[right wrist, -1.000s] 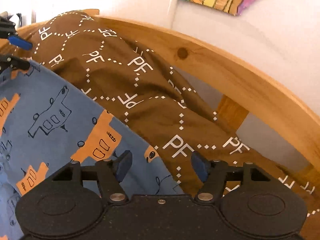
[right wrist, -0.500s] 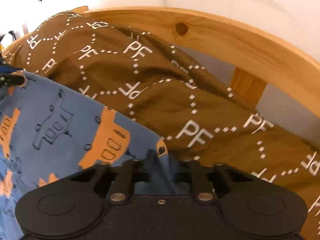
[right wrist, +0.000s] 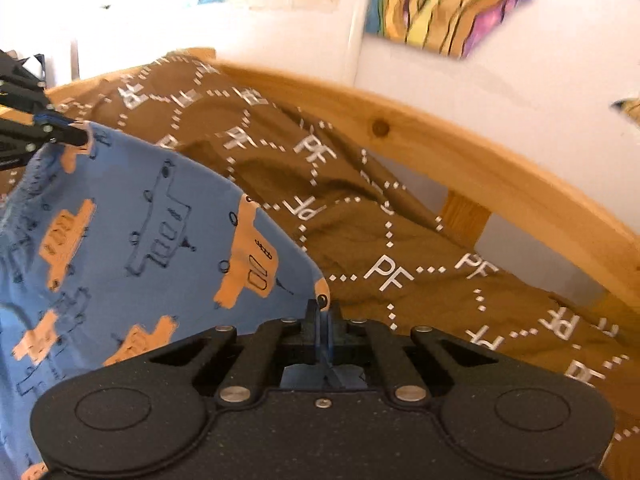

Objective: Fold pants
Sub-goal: 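Lift the cuffs with both grippers and fold them toward the waistband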

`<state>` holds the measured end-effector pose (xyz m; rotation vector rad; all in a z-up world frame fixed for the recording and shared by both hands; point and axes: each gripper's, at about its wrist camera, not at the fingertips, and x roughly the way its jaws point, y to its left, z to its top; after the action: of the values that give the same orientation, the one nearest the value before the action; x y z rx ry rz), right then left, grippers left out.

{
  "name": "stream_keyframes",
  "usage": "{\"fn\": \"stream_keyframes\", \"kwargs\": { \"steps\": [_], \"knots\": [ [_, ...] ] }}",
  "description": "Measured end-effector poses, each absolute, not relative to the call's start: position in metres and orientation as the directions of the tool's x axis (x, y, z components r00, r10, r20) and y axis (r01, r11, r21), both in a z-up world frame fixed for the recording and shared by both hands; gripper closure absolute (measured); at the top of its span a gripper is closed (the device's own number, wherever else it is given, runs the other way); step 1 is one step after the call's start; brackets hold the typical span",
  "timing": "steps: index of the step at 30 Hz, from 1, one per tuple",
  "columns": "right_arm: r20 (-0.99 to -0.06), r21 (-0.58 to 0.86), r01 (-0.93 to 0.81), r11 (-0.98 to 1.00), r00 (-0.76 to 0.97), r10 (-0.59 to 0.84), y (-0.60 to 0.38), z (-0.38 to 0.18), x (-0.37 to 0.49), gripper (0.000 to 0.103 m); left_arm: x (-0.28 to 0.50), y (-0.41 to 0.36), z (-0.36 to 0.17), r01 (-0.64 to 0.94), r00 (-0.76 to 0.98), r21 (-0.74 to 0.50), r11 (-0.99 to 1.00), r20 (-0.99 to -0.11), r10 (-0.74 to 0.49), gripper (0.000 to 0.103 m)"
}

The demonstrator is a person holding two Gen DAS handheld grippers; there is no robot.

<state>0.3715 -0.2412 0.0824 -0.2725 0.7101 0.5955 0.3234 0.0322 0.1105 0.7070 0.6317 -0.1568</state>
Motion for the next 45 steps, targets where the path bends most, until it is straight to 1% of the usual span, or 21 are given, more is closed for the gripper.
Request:
{"fn": "stream_keyframes", "kwargs": {
  "steps": [3, 6, 9, 13, 17, 20, 23, 27, 32, 36, 40, 43, 44, 45],
  "knots": [
    [-0.606, -0.034, -0.598, 0.801, 0.65, 0.459, -0.257, 0.098, 0.333, 0.101, 0.297, 0.035, 0.117, 0.34, 0.831, 0.563, 0.753, -0.555, 0.04, 0.102],
    [-0.548, -0.046, -0.58, 0.813, 0.695, 0.465, -0.269, 0.108, 0.29, 0.101, 0.263, 0.039, 0.118, 0.353, 0.857, 0.584, 0.731, -0.515, -0.003, 0.102],
    [-0.532, -0.089, -0.572, 0.815, 0.719, 0.447, -0.276, 0.109, 0.244, 0.101, 0.229, 0.045, 0.116, 0.394, 0.859, 0.595, 0.7, -0.509, -0.051, 0.102],
    [-0.553, 0.017, -0.535, 0.845, 0.699, 0.454, -0.286, 0.098, 0.188, 0.101, 0.189, 0.053, 0.105, 0.464, 0.824, 0.55, 0.695, -0.556, -0.11, 0.102],
    [-0.6, 0.005, -0.534, 0.846, 0.675, 0.429, -0.274, 0.076, 0.133, 0.101, 0.158, 0.053, 0.071, 0.528, 0.784, 0.573, 0.627, -0.613, -0.1, 0.102],
    [-0.632, 0.002, -0.53, 0.848, 0.657, 0.411, -0.265, 0.058, 0.107, 0.101, 0.141, 0.054, 0.043, 0.563, 0.754, 0.577, 0.591, -0.652, -0.082, 0.102],
    [-0.659, 0.01, -0.517, 0.856, 0.641, 0.394, -0.259, 0.04, 0.095, 0.101, 0.13, 0.055, 0.024, 0.579, 0.741, 0.588, 0.565, -0.669, -0.063, 0.102],
    [-0.691, 0.002, -0.524, 0.852, 0.615, 0.38, -0.253, 0.027, 0.091, 0.1, 0.128, 0.058, 0.013, 0.583, 0.732, 0.593, 0.555, -0.68, -0.044, 0.102],
    [-0.686, -0.02, -0.537, 0.843, 0.621, 0.379, -0.251, 0.029, 0.089, 0.101, 0.126, 0.062, 0.016, 0.597, 0.725, 0.592, 0.542, -0.687, -0.048, 0.102],
    [-0.677, -0.079, -0.572, 0.816, 0.632, 0.377, -0.247, 0.035, 0.073, 0.102, 0.12, 0.063, 0.017, 0.616, 0.717, 0.59, 0.521, -0.695, -0.06, 0.102],
    [-0.693, -0.127, -0.623, 0.772, 0.612, 0.381, -0.24, 0.034, 0.057, 0.102, 0.117, 0.065, 0.007, 0.63, 0.699, 0.581, 0.515, -0.714, -0.05, 0.102],
    [-0.705, -0.145, -0.625, 0.767, 0.61, 0.363, -0.236, 0.026, 0.054, 0.102, 0.116, 0.061, -0.004, 0.639, 0.689, 0.589, 0.495, -0.724, -0.027, 0.102],
    [-0.705, -0.143, -0.62, 0.772, 0.611, 0.36, -0.236, 0.025, 0.055, 0.101, 0.115, 0.06, -0.006, 0.643, 0.686, 0.59, 0.489, -0.727, -0.025, 0.101],
    [-0.705, -0.136, -0.613, 0.778, 0.612, 0.359, -0.236, 0.026, 0.058, 0.101, 0.115, 0.059, -0.007, 0.648, 0.683, 0.59, 0.482, -0.73, -0.025, 0.096]
  ]
}}
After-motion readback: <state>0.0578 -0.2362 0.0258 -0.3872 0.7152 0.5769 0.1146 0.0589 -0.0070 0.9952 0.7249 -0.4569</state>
